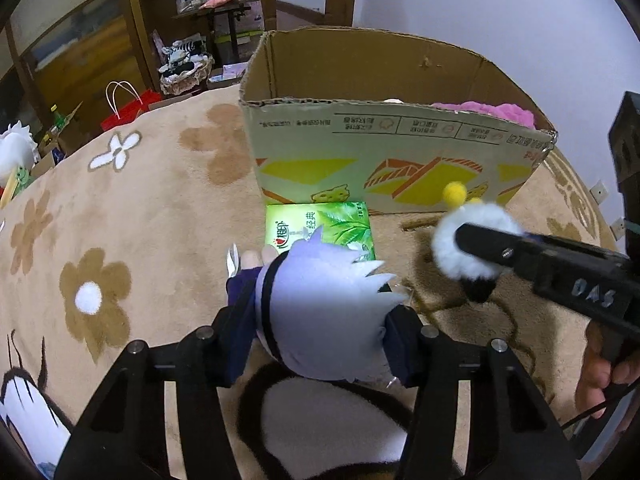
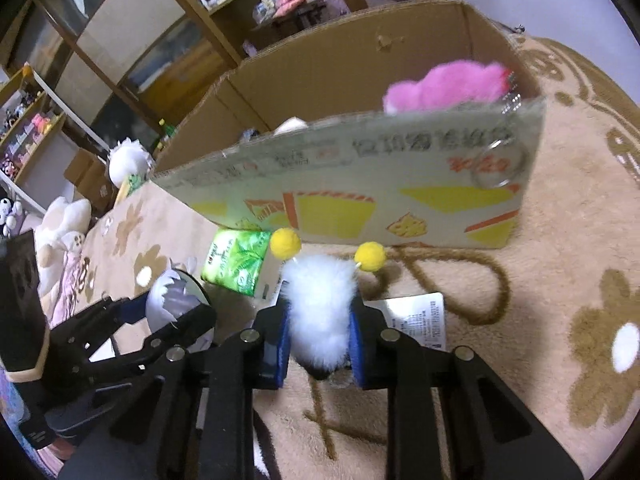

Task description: Organize soft objects

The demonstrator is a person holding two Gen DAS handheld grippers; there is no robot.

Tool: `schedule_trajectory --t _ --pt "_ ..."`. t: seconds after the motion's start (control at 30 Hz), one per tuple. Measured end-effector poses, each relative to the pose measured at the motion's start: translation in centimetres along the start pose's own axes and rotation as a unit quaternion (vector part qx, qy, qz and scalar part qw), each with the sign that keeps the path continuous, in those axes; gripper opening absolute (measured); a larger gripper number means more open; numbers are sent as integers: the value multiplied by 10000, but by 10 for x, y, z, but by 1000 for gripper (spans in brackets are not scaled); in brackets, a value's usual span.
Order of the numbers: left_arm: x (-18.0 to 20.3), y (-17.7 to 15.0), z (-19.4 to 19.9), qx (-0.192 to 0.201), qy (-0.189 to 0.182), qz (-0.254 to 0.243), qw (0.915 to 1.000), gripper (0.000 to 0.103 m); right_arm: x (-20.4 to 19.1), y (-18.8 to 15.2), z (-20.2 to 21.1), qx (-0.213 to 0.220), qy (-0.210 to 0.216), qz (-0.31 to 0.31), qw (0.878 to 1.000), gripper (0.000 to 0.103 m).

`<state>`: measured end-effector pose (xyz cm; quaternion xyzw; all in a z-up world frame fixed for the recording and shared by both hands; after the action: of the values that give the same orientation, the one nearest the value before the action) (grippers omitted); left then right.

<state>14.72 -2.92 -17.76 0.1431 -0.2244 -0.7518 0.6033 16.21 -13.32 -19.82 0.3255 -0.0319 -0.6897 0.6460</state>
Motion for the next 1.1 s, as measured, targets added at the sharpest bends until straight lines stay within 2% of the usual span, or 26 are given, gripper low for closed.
schedule_trajectory --t 0.13,0.27,0.37,0.5,0.6,0.83,1.1 --pt "-3 2 10 213 135 51 9997 54 0 6 21 272 -17 33 9996 25" --pt "-7 10 33 691 84 173 9974 54 -4 10 45 546 -61 126 9984 25" --pt "-9 16 59 1170 50 211 9929 54 -8 15 63 788 -173 202 9965 25" --pt "-10 28 90 1835 121 162 9828 54 -16 22 86 1107 -164 291 9933 25" --pt "-10 34 109 2178 144 143 9758 54 -23 29 105 1358 -160 412 9897 25" --pt "-8 50 127 2569 158 -44 9663 55 -39 49 149 1982 -221 755 9770 25" --pt "-5 79 131 2822 164 -163 9591 55 -60 77 168 2347 -294 1030 9661 25"
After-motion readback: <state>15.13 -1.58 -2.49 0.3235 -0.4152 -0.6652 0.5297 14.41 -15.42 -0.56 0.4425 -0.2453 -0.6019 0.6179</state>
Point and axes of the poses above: each gripper's, at about its wrist camera, not at the fingertips, and z roughly against the way its jaws point, x to its right, y to its top, the point moved 8 cm from there along -z, roughly the way its jaws point
